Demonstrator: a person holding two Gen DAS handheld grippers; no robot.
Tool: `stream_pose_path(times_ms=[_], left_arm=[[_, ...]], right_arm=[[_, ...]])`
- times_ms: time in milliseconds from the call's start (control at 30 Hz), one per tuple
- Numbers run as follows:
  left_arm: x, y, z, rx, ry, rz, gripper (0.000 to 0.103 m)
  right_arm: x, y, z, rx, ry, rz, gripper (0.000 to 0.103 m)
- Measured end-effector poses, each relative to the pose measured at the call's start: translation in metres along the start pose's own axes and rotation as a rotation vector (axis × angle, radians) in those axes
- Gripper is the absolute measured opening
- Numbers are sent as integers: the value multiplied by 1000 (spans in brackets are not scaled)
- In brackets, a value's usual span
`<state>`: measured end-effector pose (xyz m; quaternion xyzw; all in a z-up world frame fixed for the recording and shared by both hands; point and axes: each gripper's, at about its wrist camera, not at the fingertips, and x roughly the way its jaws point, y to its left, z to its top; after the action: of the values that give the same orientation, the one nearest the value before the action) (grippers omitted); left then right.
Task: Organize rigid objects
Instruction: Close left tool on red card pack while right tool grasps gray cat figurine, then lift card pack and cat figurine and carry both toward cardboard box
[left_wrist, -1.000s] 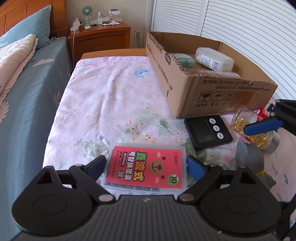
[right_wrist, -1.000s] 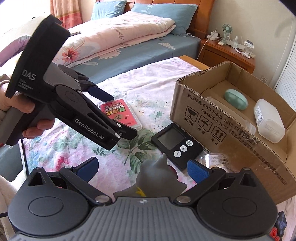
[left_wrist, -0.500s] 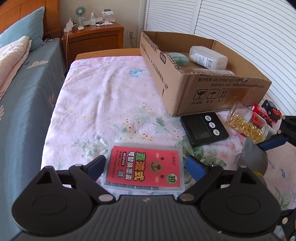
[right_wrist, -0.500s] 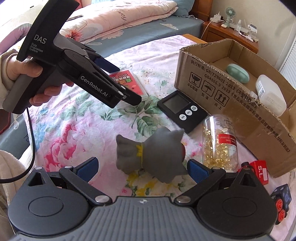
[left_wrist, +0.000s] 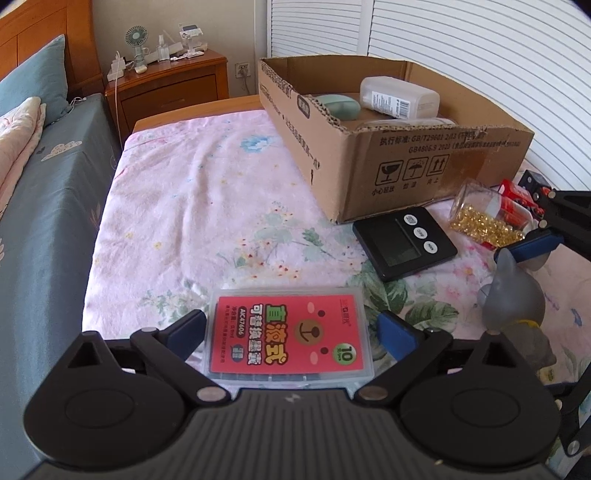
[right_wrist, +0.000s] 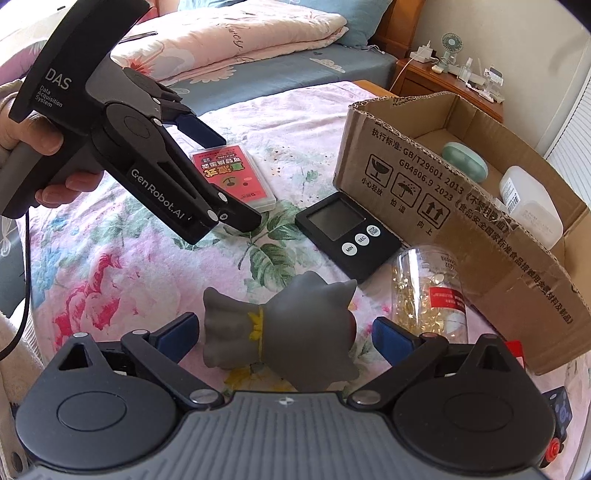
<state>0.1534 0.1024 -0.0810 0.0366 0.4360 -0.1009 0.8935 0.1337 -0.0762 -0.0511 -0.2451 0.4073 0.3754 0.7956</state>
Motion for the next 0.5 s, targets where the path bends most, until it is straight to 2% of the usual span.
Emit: stream_pose_path(times_ms=[67,100,167,233,500], left_arm=[[0,0,0,4,-2,-3,96],[-1,1,0,1,-4,0,91],[-3,2,2,-17,-1,-5,90],[-3,2,2,-18,2,-11,90],[-9,0,3,-12,29,-30,90]], right_arm=[[0,0,-1,-6,-3,0,97],[1,0,-1,-6,-3,-3,95],[-1,0,-1,2,-8,11,84],[-2,1,0,6,-11,12,79],[-8,-2,0,58,-20,-15,78]])
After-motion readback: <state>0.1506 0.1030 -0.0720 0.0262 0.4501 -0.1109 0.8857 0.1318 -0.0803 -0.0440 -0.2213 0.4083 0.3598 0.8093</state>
